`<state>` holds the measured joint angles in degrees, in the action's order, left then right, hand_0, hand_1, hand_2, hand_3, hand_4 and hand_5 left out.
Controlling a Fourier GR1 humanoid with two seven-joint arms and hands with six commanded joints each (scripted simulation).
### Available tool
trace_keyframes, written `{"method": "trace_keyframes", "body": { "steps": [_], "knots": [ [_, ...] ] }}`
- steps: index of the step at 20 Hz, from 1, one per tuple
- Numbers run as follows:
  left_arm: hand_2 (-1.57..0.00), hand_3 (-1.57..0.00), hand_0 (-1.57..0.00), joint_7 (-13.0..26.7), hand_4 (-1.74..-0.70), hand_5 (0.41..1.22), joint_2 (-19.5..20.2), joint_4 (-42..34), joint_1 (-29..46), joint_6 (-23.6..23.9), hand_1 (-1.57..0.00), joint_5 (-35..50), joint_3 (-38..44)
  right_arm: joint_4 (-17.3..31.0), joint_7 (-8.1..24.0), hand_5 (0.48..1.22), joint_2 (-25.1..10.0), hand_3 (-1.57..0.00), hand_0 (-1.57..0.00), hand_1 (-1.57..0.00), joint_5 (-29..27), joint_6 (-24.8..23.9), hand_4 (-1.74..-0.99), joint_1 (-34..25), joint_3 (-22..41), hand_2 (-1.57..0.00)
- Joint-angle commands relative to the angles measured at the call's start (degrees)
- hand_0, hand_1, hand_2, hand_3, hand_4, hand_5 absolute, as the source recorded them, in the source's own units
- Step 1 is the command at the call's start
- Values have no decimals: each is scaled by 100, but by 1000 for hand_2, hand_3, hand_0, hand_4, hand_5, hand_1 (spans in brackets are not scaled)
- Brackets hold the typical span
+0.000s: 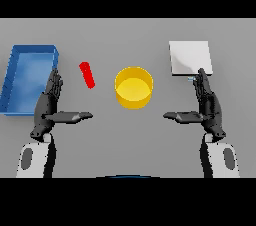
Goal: Pick up the red beaker and tilt it to pour out 1 green nut into yellow bowl. Pick up the yellow bowl and place it on the metallic measuring scale.
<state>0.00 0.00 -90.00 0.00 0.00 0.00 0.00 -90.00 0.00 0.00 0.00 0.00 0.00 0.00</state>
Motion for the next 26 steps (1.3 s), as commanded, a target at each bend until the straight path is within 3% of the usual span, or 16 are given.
{"method": "trace_keyframes", "body": {
  "steps": [1,6,8,10,14,17,26],
  "knots": [
    [1,1,1,-7,-1202,677,-15,-11,13,9,1,-8,-16,9,10,572,9,1,1,1,5,-13,-1177,-16,4,1],
    [1,1,1,-47,-1202,677,-125,-161,176,41,1,-99,-162,101,9,572,70,1,1,1,60,-72,-1177,-117,26,1],
    [1,1,1,-177,-1203,677,78,-504,406,-47,1,-524,-497,-92,-129,573,-270,1,1,1,761,-196,-1178,-28,307,1],
    [1,1,1,20,-1201,674,104,-692,485,-35,1,-689,-644,-247,-190,579,-311,1,1,1,999,-207,-1190,75,479,1],
    [1,1,1,268,-1184,660,155,-832,524,-25,1,-789,-713,-287,-112,585,-372,1,1,1,973,-146,-1206,45,470,1],
    [1,1,1,309,-1171,652,135,-857,572,-28,1,-847,-783,-346,-268,604,-295,1,1,1,767,-3,-1261,140,483,1],
    [1,1,1,265,-1211,659,110,639,-658,205,1,-940,-382,-300,-412,617,-394,1,1,1,659,158,-1292,118,428,1]
  ]
}}
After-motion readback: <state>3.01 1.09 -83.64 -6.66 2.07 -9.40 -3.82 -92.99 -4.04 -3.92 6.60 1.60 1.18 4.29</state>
